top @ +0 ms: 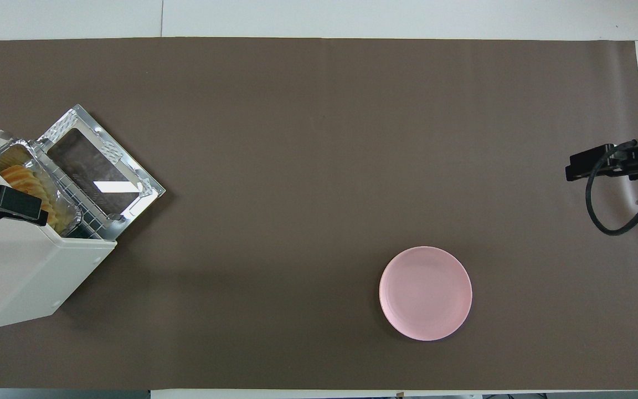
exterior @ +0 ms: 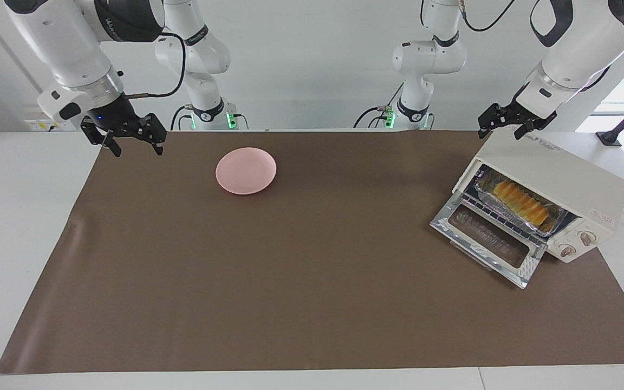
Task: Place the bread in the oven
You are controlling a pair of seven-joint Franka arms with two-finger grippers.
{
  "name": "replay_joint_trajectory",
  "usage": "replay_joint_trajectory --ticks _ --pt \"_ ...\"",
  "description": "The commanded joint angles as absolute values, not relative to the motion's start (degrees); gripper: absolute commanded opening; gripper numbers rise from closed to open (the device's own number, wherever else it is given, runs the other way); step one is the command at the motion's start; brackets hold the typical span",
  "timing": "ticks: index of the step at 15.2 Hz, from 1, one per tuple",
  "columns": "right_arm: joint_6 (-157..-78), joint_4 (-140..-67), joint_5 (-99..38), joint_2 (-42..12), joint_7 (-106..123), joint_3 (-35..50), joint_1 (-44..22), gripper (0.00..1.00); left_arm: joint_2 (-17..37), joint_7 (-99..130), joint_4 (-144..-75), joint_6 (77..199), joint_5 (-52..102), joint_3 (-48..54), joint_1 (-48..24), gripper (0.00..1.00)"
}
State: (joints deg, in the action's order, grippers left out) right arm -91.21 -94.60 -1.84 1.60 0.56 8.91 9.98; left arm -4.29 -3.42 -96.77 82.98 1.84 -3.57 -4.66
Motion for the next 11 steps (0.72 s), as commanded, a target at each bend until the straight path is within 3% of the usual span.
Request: replay_joint_trajectory --ticks 1,11 --pt "-90.79 -95.45 -1.93 2.55 2.02 9.32 10.63 1.0 -3.0 -2.99 -95.98 83.58 1.93 -2.72 -4.3 1.0" --pt "-90.79 -95.45 -2.02 2.55 2.02 9.32 10.63 1.0 -2.81 0.86 -96.42 85.16 1.93 -2.46 -5.1 1.0"
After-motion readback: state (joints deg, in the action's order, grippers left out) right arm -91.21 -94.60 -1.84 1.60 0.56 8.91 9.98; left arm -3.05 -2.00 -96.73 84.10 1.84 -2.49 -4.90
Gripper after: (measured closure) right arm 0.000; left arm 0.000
